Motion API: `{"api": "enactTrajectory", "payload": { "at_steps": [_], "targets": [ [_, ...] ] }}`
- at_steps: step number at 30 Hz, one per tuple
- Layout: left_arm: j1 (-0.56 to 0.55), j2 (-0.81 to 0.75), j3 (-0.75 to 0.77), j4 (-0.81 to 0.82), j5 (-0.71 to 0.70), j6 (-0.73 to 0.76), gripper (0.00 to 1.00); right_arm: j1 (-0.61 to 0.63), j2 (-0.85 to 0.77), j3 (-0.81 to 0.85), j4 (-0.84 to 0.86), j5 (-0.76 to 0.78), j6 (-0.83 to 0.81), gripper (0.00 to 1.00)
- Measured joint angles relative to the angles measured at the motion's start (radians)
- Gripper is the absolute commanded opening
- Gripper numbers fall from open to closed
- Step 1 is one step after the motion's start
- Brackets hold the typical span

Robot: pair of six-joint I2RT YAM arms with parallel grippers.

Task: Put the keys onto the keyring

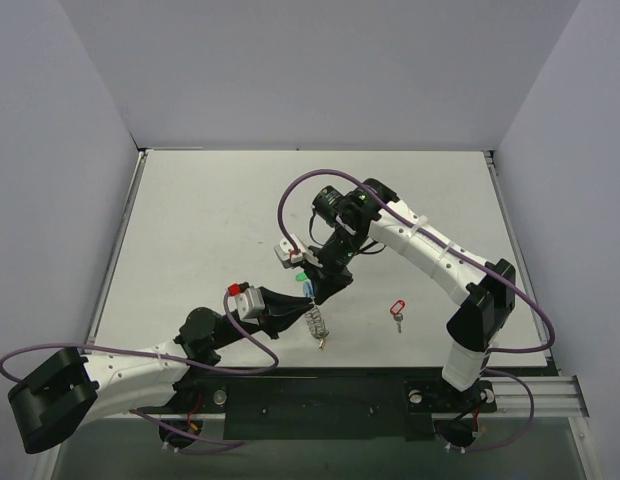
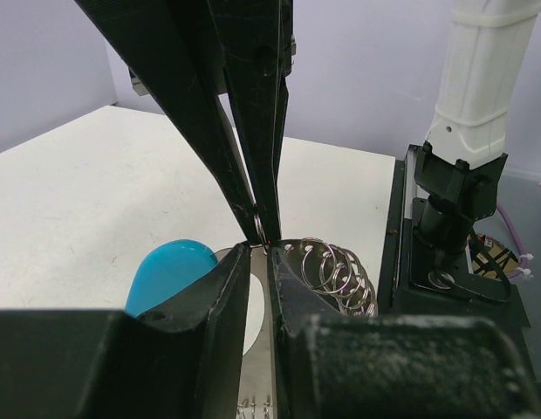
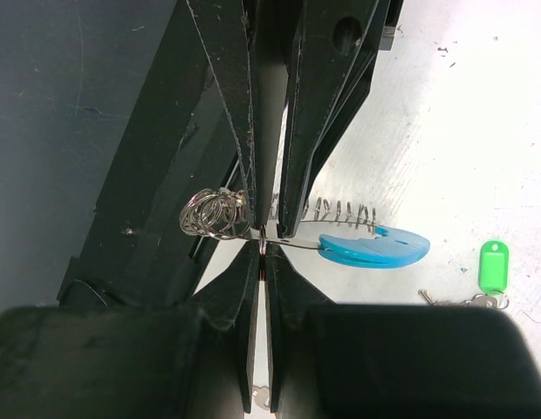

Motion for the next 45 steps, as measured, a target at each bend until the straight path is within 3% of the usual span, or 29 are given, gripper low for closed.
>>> {"api": "enactTrajectory", "payload": {
  "at_steps": [18,25,28,33,41,45],
  "targets": [
    [0.000,-0.006,0.000,0.000,-0.018,-0.005,0.22,0.005,0.000,0.002,0.014,0.008,0.015,0.00],
    [0.000,-0.012,0.003,0.000,-0.027,-0.010,0.14,0.006,0.000,0.002,0.029,0.014,0.029,0.00],
    [0.000,-0.013,0.004,-0.002,-0.034,-0.017,0.00,0.006,0.000,0.002,0.034,0.019,0.038,0.00],
    [0.000,-0.015,0.006,-0.016,-0.056,-0.035,0.00,0.005,0.000,0.002,0.045,0.031,0.047,0.02],
    [0.000,-0.088,0.050,-0.193,-0.109,-0.067,0.00,0.005,0.000,0.002,0.071,0.045,0.076,0.13],
    [0.008,-0.106,0.095,-0.310,-0.112,-0.088,0.00,0.005,0.000,0.002,0.072,0.057,0.082,0.14]
  ]
}}
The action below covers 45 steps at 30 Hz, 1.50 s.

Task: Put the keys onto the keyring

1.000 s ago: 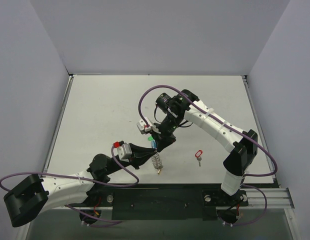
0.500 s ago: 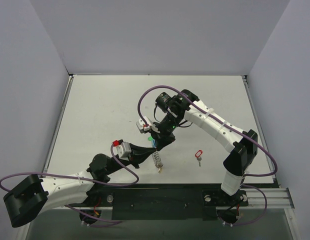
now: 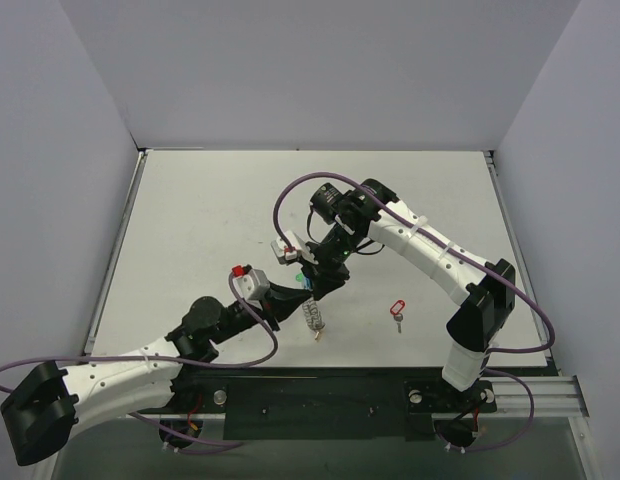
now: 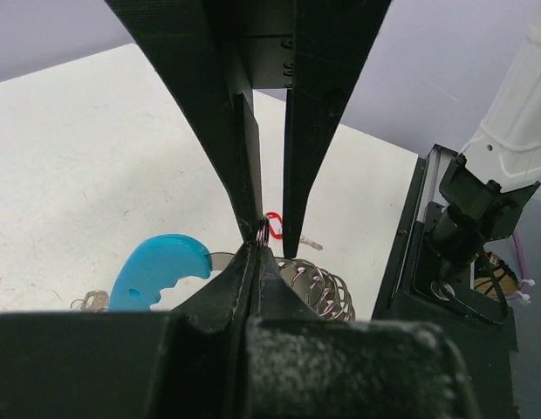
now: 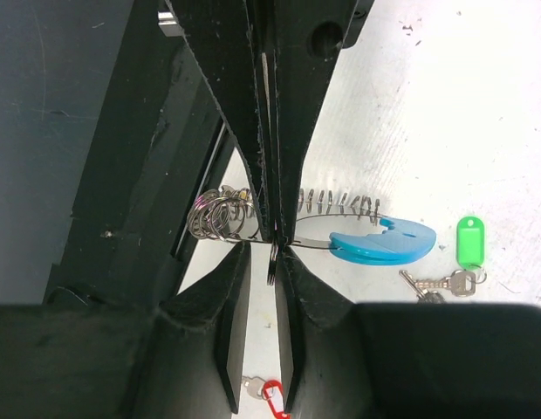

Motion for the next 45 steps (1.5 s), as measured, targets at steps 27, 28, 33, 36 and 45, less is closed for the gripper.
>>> {"api": "enactTrajectory", "payload": {
  "at_steps": [27,28,33,36,45],
  "targets": [
    [0.058,-0.057,0.229,-0.500,0.045,-0.002,0.35,-0.019,-0.004,0.000,0.054,-0.007,0.033,0.00],
    [0.070,-0.082,0.193,-0.463,0.045,-0.019,0.39,-0.019,-0.004,0.000,0.052,-0.010,0.034,0.00],
    [0.109,-0.171,0.052,-0.319,0.036,-0.054,0.43,-0.020,-0.007,-0.002,0.024,-0.041,0.034,0.00],
    [0.109,-0.185,0.005,-0.256,0.034,-0.062,0.43,-0.020,-0.013,-0.007,0.015,-0.065,0.030,0.00],
    [0.109,-0.117,-0.032,-0.035,0.119,-0.060,0.36,-0.020,-0.013,-0.007,-0.071,-0.147,-0.104,0.00]
  ]
}}
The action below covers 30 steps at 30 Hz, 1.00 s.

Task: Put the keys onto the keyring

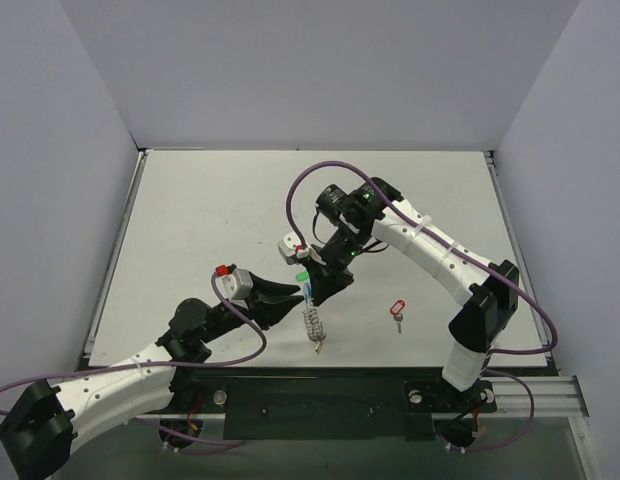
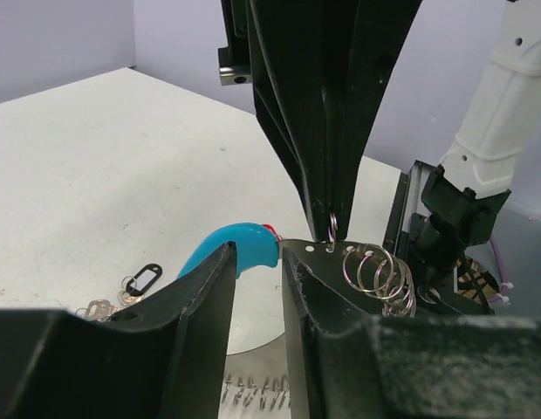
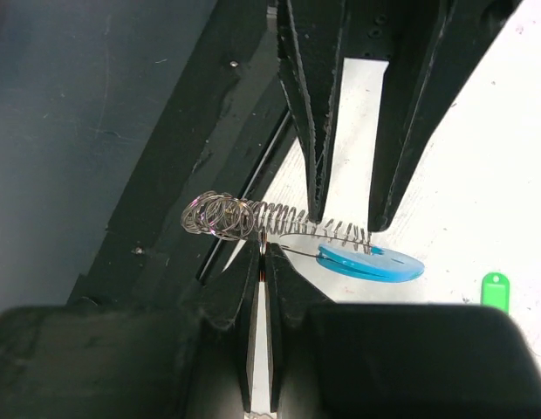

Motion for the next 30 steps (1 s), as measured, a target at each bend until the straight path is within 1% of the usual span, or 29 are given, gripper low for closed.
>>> {"api": "enactTrajectory", "payload": {
  "at_steps": [6,13,19,30],
  "targets": [
    [0.000,0.066,0.000,0.071,0.069,0.000,0.36,0.000,0.000,0.000,-0.029,-0.016,-0.044,0.00],
    [0.000,0.085,0.000,0.116,0.117,-0.004,0.35,-0.003,0.000,0.000,-0.034,-0.023,-0.057,0.00],
    [0.000,0.106,0.002,0.130,0.157,-0.012,0.31,-0.008,0.001,0.000,-0.035,-0.023,-0.058,0.00],
    [-0.003,0.167,0.027,0.154,0.185,-0.018,0.31,-0.012,0.002,0.000,-0.040,-0.022,-0.040,0.00]
  ]
}}
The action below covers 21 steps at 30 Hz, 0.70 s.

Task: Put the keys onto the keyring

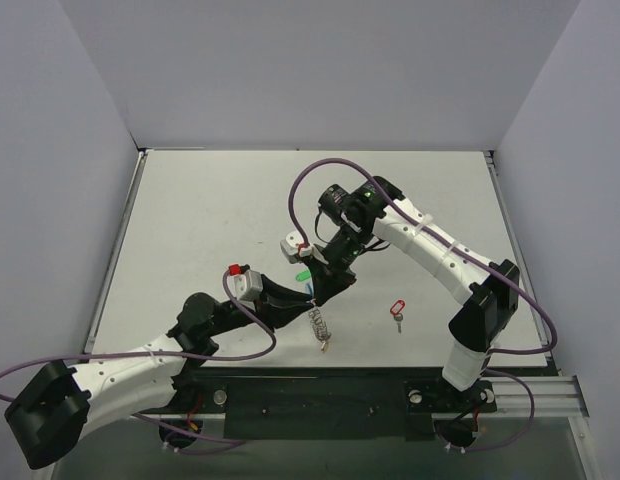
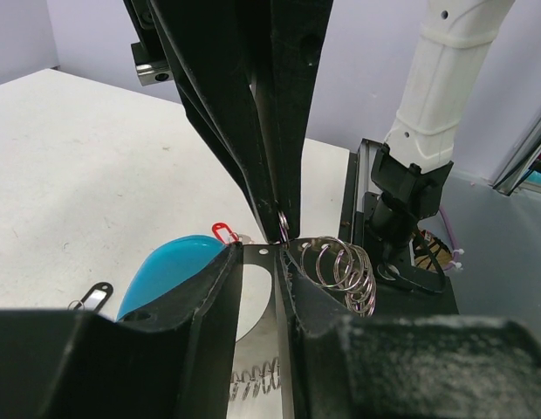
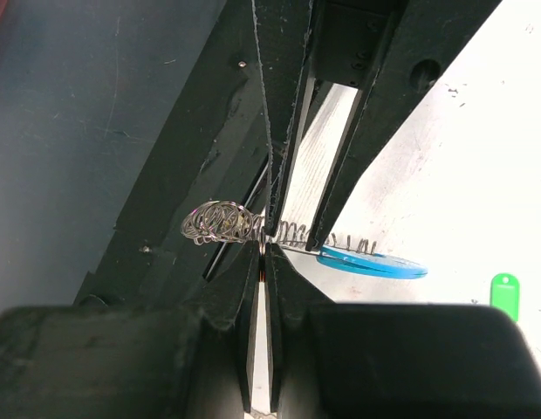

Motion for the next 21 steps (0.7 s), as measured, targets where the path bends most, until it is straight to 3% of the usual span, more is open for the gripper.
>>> {"api": "enactTrajectory", "payload": {
  "at_steps": [21],
  "targets": [
    [-0.006,-0.077,0.000,-0.047,-0.097,0.018,0.33,-0.003,-0.002,-0.012,0.134,0.089,0.261,0.00]
  ]
}}
